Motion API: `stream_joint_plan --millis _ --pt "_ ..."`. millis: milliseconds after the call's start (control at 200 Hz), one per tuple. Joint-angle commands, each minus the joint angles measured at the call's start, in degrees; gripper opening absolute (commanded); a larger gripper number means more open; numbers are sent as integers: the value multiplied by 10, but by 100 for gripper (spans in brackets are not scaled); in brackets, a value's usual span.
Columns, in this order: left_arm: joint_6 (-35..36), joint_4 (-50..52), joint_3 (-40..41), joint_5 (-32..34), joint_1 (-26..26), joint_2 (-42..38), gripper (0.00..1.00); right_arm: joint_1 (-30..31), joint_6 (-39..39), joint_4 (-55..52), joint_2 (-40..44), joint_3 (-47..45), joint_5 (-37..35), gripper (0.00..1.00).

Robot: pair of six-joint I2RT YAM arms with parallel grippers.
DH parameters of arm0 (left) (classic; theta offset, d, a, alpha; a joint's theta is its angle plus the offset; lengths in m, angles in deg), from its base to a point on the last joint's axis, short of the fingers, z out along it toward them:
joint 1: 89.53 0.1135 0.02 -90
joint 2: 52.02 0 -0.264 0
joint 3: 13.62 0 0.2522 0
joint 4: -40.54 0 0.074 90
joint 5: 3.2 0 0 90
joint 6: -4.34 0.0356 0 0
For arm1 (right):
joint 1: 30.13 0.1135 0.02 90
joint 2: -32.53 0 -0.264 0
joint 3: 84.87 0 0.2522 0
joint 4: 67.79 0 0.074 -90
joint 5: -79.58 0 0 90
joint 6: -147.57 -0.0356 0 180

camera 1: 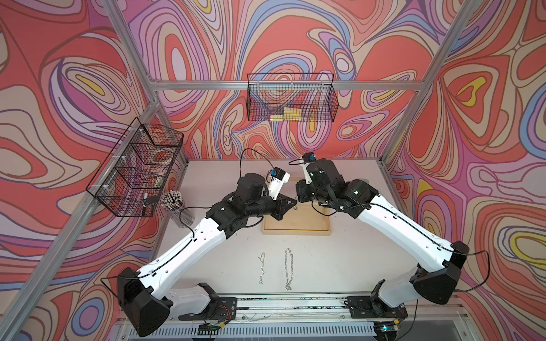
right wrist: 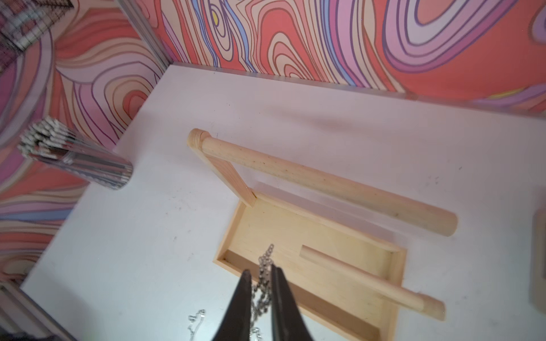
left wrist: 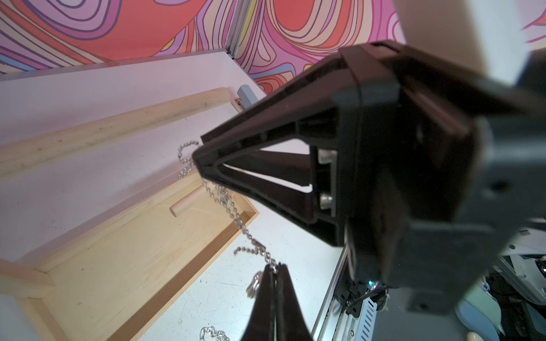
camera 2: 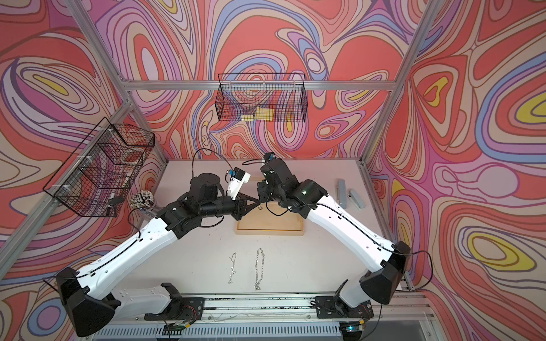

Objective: Hang the necklace on the jewelry display stand
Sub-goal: Pick up the necklace from the center of the board.

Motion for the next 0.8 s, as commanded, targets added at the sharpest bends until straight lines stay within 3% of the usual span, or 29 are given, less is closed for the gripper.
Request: stream_joint_plan --millis 0,45,195,616,796 --pt "13 20 -26 -3 6 -3 0 -11 9 15 24 -17 -1 33" --pt "13 24 -27 -3 7 -4 0 -13 12 17 32 -25 2 38" --pt "16 40 -36 -9 15 -10 0 -18 16 34 57 -57 18 39" --pt "18 103 -69 -77 54 -29 0 -30 52 185 108 -175 163 36" --pt "18 122 -86 -81 59 -32 0 -34 62 214 95 -190 181 34"
